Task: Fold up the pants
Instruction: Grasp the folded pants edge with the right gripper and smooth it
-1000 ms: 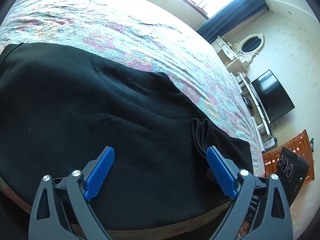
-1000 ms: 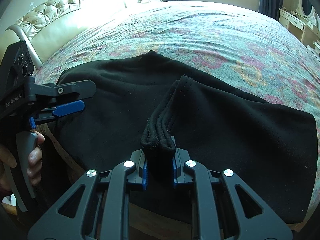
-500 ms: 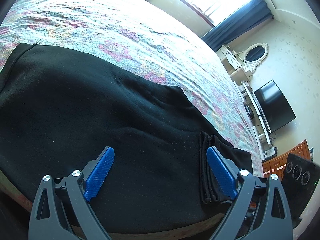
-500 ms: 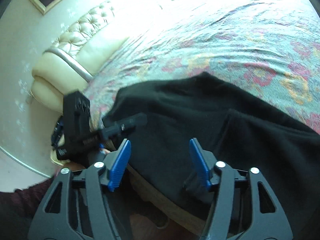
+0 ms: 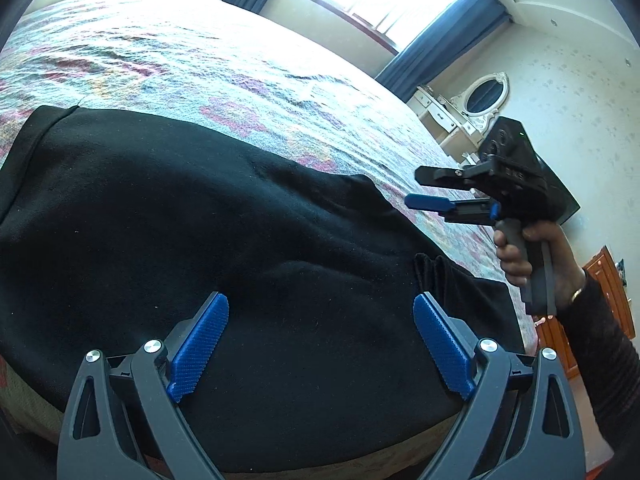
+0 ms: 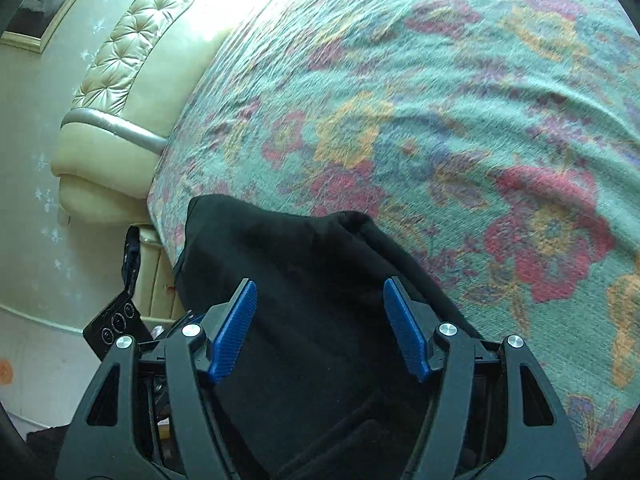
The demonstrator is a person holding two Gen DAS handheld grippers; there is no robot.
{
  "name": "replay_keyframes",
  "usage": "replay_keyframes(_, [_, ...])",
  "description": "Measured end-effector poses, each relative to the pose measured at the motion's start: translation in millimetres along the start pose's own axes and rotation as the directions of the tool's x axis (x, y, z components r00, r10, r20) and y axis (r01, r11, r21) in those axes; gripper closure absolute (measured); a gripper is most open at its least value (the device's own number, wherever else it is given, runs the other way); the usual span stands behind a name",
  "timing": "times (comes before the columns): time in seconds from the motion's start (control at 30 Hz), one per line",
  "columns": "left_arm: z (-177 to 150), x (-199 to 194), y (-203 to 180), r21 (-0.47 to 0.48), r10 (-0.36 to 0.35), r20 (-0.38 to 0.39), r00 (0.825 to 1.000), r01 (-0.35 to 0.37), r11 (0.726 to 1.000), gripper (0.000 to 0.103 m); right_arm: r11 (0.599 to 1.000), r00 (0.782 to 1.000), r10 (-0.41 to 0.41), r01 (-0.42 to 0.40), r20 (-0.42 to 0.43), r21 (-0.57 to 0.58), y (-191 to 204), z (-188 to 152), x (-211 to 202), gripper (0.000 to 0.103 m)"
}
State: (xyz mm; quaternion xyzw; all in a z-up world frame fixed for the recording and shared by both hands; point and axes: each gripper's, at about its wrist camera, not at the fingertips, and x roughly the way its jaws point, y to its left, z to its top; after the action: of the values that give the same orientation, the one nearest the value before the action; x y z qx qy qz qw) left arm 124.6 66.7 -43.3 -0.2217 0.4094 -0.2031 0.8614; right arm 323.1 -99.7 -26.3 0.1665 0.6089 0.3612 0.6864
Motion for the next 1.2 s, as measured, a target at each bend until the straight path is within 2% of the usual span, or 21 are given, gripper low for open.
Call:
replay_keyframes(0.1, [-1.9, 0.2, -1.3, 0.019, 0.003, 0.007, 1.000, -0.003, 1.000, 0.011, 0.999, 0.999, -0.039, 0.038, -0.020, -0.035, 3.0, 4.0, 2.6, 0.030])
replay_keyframes(0.2, [-3.2, -1.2, -0.7, 0.018, -0.011, 0.016, 1.000, 0.010, 1.000, 0.011, 1.000, 1.000, -0.014, 0.014, -0.004, -0.017, -5.3, 13.6, 1.2, 0.029])
replay_keyframes(0.3, [-2.7, -2.0, 1.2, 0.006, -0.031, 0.028, 0.999, 0.031, 0.999, 0.011, 1.000, 0.999, 0.014, -0.014, -0.047, -0.011, -10.8, 20.2, 7.7, 0.029])
replay_keyframes(0.4, [-4.2, -2.7, 1.6, 0.004, -0.043, 0.033, 0.999, 0.043, 0.999, 0.011, 0.996, 0.992, 0.079, -0.081, -0.097, -0.022, -8.3, 21.0, 12.1, 0.029])
replay_keyframes(0.47, [-4.5, -3.3, 1.2, 0.005, -0.044, 0.033, 0.998, 0.044, 0.999, 0.011, 0.994, 0.989, 0.101, -0.105, -0.104, -0.032, -7.4, 22.5, 11.8, 0.029])
replay_keyframes(0.57, [-6.5, -3.6, 1.2, 0.006, -0.045, 0.039, 0.998, 0.045, 0.999, 0.011, 0.997, 0.994, 0.078, -0.080, -0.082, -0.023, -13.8, 29.4, 9.7, 0.028])
replay_keyframes(0.63, [-7.6, -3.7, 0.1, 0.011, -0.044, 0.041, 0.998, 0.044, 0.999, 0.011, 0.993, 0.986, 0.118, -0.119, -0.114, -0.006, -17.7, 31.0, 14.7, 0.028])
replay_keyframes(0.73, [-10.2, -4.7, -1.7, 0.018, -0.045, 0.043, 0.998, 0.045, 0.999, 0.011, 0.983, 0.963, 0.174, -0.182, -0.204, -0.021, -15.6, 27.5, 24.8, 0.028])
replay_keyframes(0.8, [-10.4, -5.0, -1.8, 0.014, -0.049, 0.043, 0.998, 0.048, 0.999, 0.011, 0.976, 0.954, 0.202, -0.214, -0.219, -0.033, -12.8, 26.2, 27.3, 0.020])
replay_keyframes(0.93, [-10.9, -6.0, -2.2, 0.009, -0.053, 0.047, 0.998, 0.052, 0.999, 0.011, 0.960, 0.950, 0.280, -0.278, -0.138, 0.034, -18.9, 36.6, 30.2, 0.015])
replay_keyframes(1.03, [-11.5, -5.8, -3.3, 0.015, -0.048, 0.051, 0.998, 0.048, 0.999, 0.011, 0.926, 0.927, 0.367, -0.356, -0.081, 0.126, -29.9, 43.6, 37.7, 0.016])
replay_keyframes(1.07, [-11.7, -6.3, -3.3, 0.019, -0.047, 0.052, 0.998, 0.046, 0.999, 0.011, 0.925, 0.929, 0.363, -0.350, -0.072, 0.151, -33.1, 45.7, 40.9, 0.018])
replay_keyframes(1.13, [-12.3, -6.6, -4.0, 0.023, -0.047, 0.052, 0.998, 0.045, 0.999, 0.011, 0.925, 0.941, 0.333, -0.315, -0.054, 0.213, -42.6, 48.9, 41.6, 0.034])
replay_keyframes(1.2, [-12.6, -6.8, -3.9, 0.022, -0.050, 0.051, 0.997, 0.049, 0.999, 0.011, 0.934, 0.955, 0.292, -0.273, -0.053, 0.231, -47.6, 49.6, 39.4, 0.059])
